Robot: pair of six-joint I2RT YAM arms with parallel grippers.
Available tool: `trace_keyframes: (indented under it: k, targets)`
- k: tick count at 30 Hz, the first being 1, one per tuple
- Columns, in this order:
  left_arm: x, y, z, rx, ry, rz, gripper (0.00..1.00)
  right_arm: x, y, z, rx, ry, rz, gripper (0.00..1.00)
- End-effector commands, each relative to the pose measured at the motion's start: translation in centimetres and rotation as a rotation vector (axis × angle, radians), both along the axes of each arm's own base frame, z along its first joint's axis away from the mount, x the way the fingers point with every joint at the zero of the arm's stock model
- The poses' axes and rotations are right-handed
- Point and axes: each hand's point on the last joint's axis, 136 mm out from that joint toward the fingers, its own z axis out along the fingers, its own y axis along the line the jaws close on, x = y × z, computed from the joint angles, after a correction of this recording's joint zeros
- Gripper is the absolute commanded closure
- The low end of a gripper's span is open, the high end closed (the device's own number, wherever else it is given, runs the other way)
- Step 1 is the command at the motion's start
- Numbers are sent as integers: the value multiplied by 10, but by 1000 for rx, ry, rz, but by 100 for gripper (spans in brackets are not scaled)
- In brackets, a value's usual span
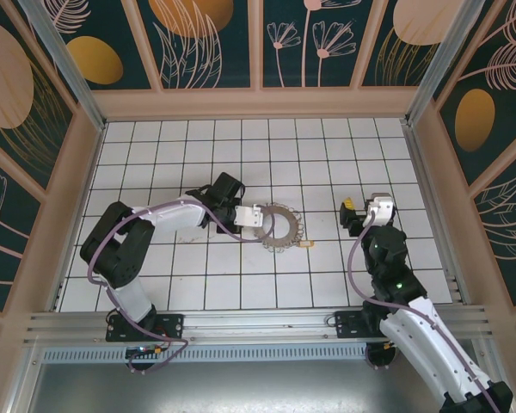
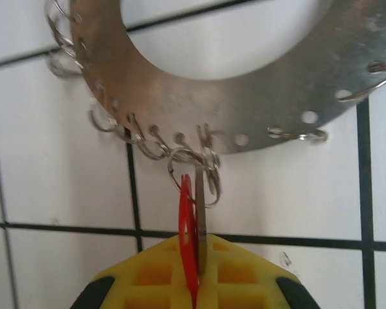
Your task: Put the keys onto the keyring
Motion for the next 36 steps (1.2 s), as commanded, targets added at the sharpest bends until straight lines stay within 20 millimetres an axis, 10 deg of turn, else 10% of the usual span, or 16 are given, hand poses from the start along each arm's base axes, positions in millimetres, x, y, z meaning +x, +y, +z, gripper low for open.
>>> trace_keyframes:
  k: [1, 21, 25, 28, 30, 36]
  targets:
    - [18, 2, 4, -72, 4, 164, 100, 2, 6, 6, -25, -28, 35, 24]
    - [38, 113, 33, -160, -27, 637, 71, 5, -7, 5, 48, -43, 12, 23]
    - [53, 131, 80, -419, -136, 796, 55, 4, -11, 16, 53, -74, -4, 23]
    - [55, 144, 126, -635, -239, 865, 2, 3, -15, 30, 46, -106, -19, 22]
    - [54, 153, 151, -724, -296, 892, 1, 2, -16, 39, 40, -131, -23, 1]
    - [46, 175, 184, -864, -397, 976, 1, 2, -19, 53, 66, -208, -35, 1]
